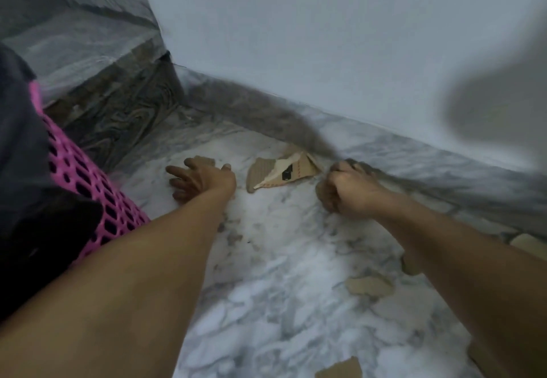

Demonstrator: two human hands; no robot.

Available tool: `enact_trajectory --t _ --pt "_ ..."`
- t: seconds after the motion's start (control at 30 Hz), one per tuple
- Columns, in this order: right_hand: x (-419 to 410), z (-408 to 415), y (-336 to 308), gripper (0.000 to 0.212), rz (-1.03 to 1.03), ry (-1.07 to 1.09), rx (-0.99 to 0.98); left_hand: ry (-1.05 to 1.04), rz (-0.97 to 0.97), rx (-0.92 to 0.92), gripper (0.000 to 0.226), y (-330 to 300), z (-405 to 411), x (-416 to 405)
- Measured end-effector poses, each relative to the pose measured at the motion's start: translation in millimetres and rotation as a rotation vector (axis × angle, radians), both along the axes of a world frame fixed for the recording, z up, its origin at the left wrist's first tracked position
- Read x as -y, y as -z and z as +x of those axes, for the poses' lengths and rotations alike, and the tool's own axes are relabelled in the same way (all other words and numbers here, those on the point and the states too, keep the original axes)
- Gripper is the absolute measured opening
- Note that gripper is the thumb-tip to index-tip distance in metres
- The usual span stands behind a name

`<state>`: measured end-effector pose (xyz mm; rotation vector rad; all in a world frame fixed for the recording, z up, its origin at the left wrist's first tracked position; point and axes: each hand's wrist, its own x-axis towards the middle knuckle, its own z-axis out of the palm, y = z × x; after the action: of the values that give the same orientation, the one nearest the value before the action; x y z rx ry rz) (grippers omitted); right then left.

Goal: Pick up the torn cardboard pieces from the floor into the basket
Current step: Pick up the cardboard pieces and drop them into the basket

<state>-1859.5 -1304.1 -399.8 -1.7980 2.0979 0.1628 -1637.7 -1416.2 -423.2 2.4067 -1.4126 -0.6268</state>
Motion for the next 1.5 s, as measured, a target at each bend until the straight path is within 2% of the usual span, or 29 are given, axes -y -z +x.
enact_trajectory --t 0.1,0.2,0.33,0.43,0.5,0.6,0.63,0.7,0.77,0.9,1.0,1.07,1.13,1.2,1.33,1.4,1.5 --pt "3 -3 6 0.019 -0.005 -0.022 -0.005 0.023 0.003 0.023 0.064 2 -8 8" --pt "2 -7 10 0.021 -0.021 -0.041 0.04 0.034 -0.013 0.047 0.064 2 -11 12" --pt "-5 -8 11 0.014 -0.132 -0.017 0.106 0.137 -0.072 -0.082 0.053 1 -17 12" --pt "-8 -10 12 0.006 -0.175 0.009 0.142 0.355 -0.095 -0.121 0.048 -5 -33 10" --pt "-11 -12 12 0.007 -0.195 0.021 0.2 0.587 -0.061 -0.014 0.049 -9 -50 6" --pt "-16 -17 11 0.043 -0.204 0.02 0.2 0.905 -0.048 0.066 0.046 -9 -76 -1" --pt "-18 -19 11 0.042 -0.217 0.026 0.195 0.981 -0.047 0.068 0.043 -8 -82 -3" --pt "-23 -25 12 0.024 -0.219 0.043 0.211 1.076 -0.04 0.072 0.039 -4 -89 -7" --pt "-28 -32 14 0.021 -0.218 0.043 0.156 1.141 -0.009 0.08 0.045 -2 -95 -12" --pt "-39 -41 17 0.039 -0.209 0.066 0.118 1.171 0.014 0.041 0.057 -5 -105 -22" --pt "-44 -45 17 0.036 -0.195 0.089 0.15 1.195 0.088 0.029 0.074 -9 -115 -22" --pt "-50 -50 11 0.027 -0.179 0.138 0.242 1.248 0.147 0.111 0.079 -9 -124 -26" --pt "-59 -58 2 0.016 -0.12 0.209 0.347 1.252 0.194 0.192 0.075 -8 -133 -33" --pt "-68 -69 -8 0.011 -0.018 0.24 0.347 1.236 0.218 0.222 0.072 -10 -139 -42" --pt "-97 -76 -23 0.022 0.197 0.247 0.28 1.232 0.236 0.26 0.073 -13 -143 -60" --pt "-117 -67 -24 0.03 0.226 0.236 0.285 1.24 0.196 0.279 0.07 -10 -143 -74" --pt "-138 -52 -14 0.034 0.133 0.174 0.123 1.161 0.112 0.186 0.06 -9 -135 -92"
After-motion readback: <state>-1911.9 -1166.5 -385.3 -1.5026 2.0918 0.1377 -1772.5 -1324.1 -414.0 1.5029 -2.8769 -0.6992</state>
